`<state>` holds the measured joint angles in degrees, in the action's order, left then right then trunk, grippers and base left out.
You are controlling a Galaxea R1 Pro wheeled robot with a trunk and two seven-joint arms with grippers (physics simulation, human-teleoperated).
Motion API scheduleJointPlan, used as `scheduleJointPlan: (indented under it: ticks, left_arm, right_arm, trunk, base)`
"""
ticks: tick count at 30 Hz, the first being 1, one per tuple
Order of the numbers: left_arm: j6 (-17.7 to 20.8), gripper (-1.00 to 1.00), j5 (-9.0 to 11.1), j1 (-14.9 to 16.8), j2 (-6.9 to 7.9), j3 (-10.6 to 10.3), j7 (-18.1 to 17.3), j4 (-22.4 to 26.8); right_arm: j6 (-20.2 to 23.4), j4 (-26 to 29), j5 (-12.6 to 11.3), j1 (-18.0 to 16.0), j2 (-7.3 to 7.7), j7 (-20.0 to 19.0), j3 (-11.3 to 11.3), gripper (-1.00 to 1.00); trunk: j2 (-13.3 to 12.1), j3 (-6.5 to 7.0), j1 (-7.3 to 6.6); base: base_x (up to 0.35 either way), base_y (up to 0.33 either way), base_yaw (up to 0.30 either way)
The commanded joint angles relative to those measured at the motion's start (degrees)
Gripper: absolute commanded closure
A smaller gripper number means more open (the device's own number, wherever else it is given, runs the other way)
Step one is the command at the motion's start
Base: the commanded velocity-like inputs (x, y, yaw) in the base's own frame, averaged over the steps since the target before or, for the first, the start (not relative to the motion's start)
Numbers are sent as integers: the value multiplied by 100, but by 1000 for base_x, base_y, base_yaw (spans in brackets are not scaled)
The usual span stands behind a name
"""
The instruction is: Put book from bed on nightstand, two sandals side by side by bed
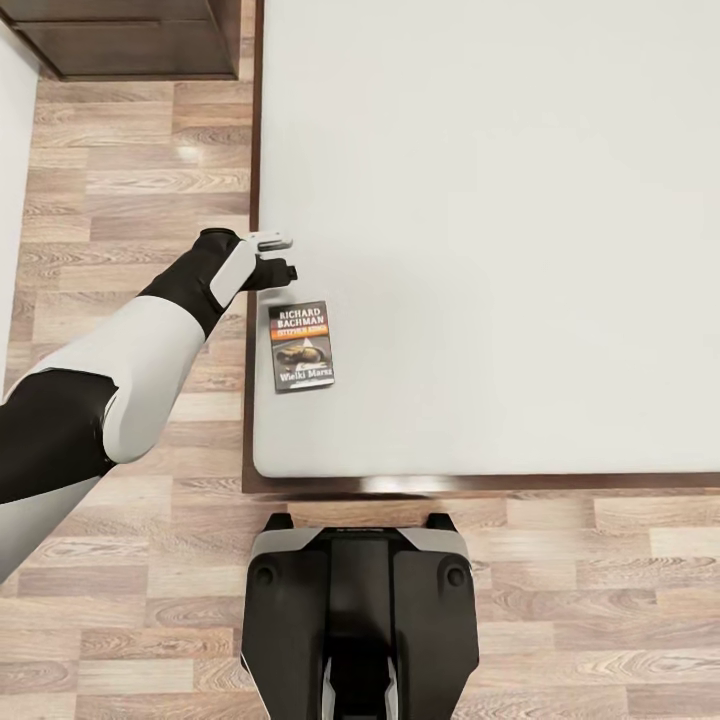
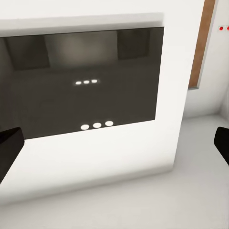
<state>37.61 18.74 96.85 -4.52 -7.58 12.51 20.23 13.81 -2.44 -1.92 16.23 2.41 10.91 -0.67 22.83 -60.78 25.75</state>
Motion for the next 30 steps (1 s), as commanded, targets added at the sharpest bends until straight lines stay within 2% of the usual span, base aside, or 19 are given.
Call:
scheduleJointPlan:
  ticks: [1, 30]
  left_arm:
    - [19, -100, 61, 1, 4, -42, 43, 9]
    - [19, -100, 77, 1, 20, -42, 34, 41]
  right_arm:
    - [17, 10, -19, 3, -1, 17, -5, -100]
    - [16, 15, -19, 3, -4, 16, -4, -100]
  trunk:
    - [9, -8, 4]
    - [9, -21, 4]
  base:
    - [0, 0, 0]
    - [0, 0, 0]
